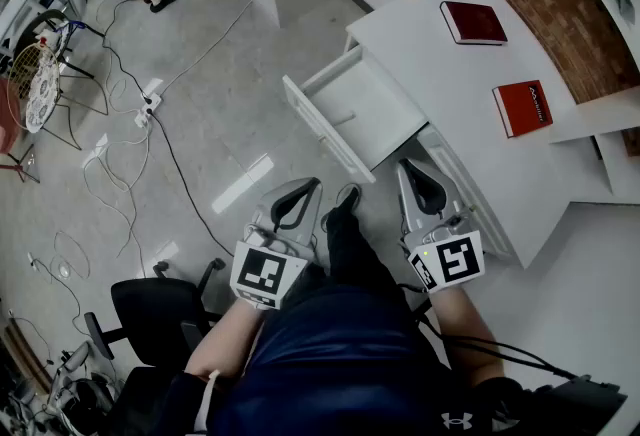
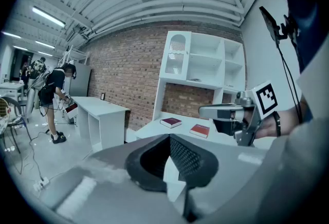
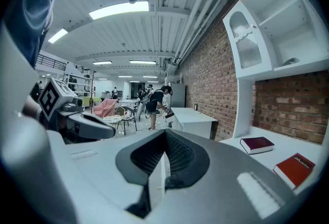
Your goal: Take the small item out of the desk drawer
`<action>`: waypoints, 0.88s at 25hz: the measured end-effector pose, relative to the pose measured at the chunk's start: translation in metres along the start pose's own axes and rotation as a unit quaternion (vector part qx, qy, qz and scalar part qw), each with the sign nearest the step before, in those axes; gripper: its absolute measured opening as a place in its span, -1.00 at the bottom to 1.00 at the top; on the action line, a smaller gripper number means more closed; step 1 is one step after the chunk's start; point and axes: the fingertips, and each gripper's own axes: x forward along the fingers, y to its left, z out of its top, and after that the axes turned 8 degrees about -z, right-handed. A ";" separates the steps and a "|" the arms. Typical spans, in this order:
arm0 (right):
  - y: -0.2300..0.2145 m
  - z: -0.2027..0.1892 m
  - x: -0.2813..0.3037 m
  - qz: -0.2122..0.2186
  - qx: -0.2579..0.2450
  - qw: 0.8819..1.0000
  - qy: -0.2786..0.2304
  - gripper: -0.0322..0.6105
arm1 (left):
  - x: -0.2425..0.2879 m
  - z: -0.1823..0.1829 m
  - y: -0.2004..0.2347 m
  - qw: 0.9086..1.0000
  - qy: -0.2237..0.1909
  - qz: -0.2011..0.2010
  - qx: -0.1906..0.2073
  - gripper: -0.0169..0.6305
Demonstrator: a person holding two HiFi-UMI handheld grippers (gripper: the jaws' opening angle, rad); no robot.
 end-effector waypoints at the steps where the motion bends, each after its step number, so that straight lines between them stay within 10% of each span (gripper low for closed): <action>1: 0.009 -0.003 -0.007 -0.004 0.005 1.000 0.003 -0.89 | -0.009 -0.005 0.000 1.000 0.002 0.001 -0.005 -0.94; 14: 0.068 -0.034 -0.075 0.025 0.032 0.998 0.038 -0.89 | -0.064 0.002 -0.029 0.999 -0.025 0.037 -0.005 -0.94; 22: 0.032 -0.045 -0.081 0.041 0.064 0.996 0.036 -0.89 | -0.040 0.009 -0.058 0.998 -0.015 0.064 -0.009 -0.94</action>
